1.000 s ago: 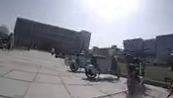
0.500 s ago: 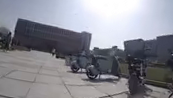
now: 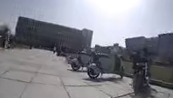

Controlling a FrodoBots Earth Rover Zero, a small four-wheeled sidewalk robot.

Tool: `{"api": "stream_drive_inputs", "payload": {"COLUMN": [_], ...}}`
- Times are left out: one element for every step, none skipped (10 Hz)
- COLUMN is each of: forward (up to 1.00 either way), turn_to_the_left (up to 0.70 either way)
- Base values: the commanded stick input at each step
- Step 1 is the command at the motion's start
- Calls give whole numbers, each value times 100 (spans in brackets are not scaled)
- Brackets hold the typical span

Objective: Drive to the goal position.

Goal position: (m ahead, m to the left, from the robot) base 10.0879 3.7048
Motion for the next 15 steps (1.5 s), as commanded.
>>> {"api": "stream_drive_inputs", "payload": {"forward": [0, 0, 0, 0, 0, 0, 0, 0, 0, 0, 0, 0, 0, 0, 0], "turn_to_the_left": [100, 100, 100, 100, 100, 100, 100, 100, 100, 100, 35, 5, 1, 0, 0]}}
